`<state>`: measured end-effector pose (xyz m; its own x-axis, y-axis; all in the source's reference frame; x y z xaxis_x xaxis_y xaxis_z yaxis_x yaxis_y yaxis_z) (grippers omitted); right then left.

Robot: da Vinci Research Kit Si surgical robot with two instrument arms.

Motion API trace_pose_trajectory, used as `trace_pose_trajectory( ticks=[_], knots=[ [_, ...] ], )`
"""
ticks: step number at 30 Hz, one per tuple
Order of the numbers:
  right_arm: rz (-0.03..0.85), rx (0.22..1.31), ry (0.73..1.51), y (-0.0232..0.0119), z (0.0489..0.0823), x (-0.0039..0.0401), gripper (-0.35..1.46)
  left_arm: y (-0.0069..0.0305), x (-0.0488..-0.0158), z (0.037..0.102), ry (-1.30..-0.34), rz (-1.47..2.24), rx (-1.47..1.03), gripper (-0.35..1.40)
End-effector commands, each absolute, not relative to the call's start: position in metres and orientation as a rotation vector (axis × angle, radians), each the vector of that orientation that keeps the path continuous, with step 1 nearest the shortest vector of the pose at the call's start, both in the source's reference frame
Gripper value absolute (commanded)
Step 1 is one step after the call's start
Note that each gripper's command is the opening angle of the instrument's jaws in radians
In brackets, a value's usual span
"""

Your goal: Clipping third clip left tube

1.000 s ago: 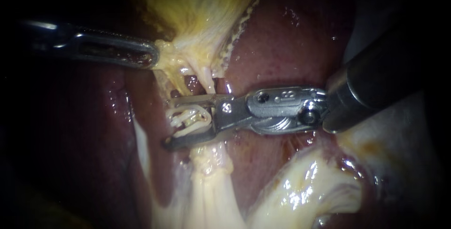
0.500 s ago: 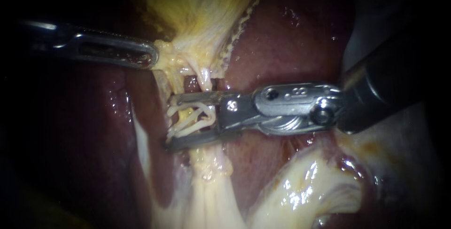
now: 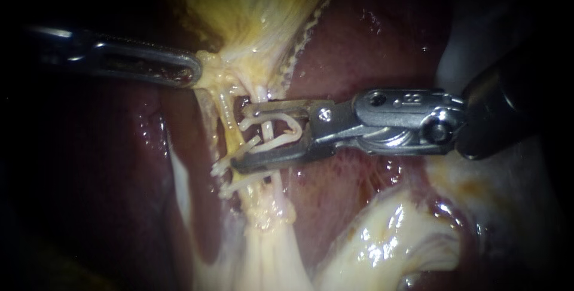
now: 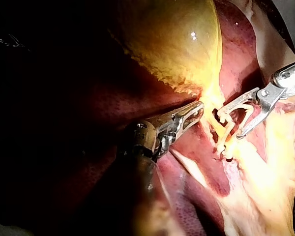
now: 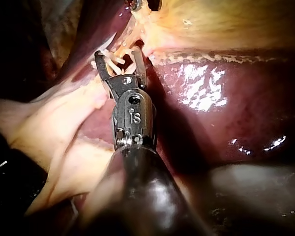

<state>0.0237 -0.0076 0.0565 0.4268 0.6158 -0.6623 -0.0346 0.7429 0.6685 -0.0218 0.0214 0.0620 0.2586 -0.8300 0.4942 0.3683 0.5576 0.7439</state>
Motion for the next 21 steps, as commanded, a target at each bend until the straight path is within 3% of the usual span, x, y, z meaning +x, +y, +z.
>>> trace_pose_trajectory(
  ticks=[1, 12, 15, 21],
  knots=[
    [0.449, 0.636, 1.06, -0.0077, 0.057, 0.0237, 0.46, 0.0214, -0.0218, 0.0621, -1.006, -0.869, 0.547, -0.35],
    [0.564, 0.68, 1.046, -0.0073, 0.0601, 0.0265, 0.45, 0.0214, -0.0218, 0.0622, -1.006, -0.869, 0.547, -0.35],
    [0.611, 0.73, 1.099, -0.0076, 0.0605, 0.0276, 0.45, 0.0214, -0.0219, 0.0622, -1.006, -0.869, 0.547, -0.35],
    [0.613, 0.857, 1.263, -0.0077, 0.0606, 0.0282, 0.45, 0.0214, -0.0219, 0.0622, -1.006, -0.869, 0.547, -0.35]
  ],
)
